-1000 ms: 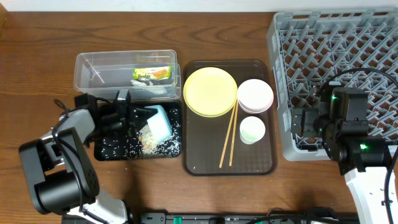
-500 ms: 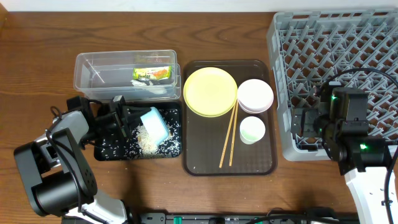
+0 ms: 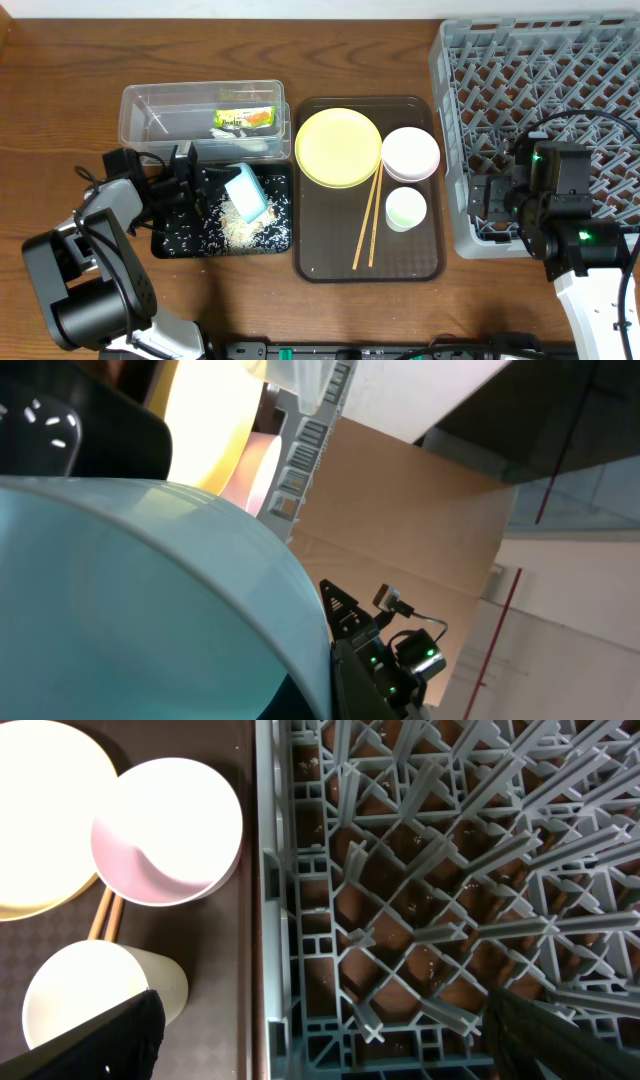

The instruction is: Sort waste into correct bins and load items into the dishwasher rack

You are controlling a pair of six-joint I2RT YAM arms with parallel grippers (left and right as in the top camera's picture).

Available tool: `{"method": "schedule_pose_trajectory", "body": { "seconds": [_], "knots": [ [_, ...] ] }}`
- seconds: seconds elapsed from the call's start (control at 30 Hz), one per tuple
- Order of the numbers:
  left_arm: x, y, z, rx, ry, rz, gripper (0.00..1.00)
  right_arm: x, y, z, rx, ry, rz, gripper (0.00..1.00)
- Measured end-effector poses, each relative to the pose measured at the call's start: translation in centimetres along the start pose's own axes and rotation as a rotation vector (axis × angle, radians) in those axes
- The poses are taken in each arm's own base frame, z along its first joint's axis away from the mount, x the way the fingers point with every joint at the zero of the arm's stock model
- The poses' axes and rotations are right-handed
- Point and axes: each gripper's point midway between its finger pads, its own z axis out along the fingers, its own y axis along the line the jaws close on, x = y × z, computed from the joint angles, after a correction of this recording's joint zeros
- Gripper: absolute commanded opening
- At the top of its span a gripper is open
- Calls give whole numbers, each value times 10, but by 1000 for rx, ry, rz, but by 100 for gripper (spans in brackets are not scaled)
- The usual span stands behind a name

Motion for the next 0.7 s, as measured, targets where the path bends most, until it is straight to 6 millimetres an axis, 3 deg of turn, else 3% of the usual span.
{"method": "schedule_pose_trajectory", "body": {
  "seconds": [0.37,0.5,0.6,0.7],
  "knots": [
    [1,-2,0,-1,1,-109,6,0,0,0,0,0,0,99],
    [12,-15,7,-10,21,25,6,0,0,0,0,0,0,99],
    [34,-32,23,-64,58,221,6,0,0,0,0,0,0,99],
    [56,-35,43,-192,69,385,6,0,0,0,0,0,0,99]
  ]
}}
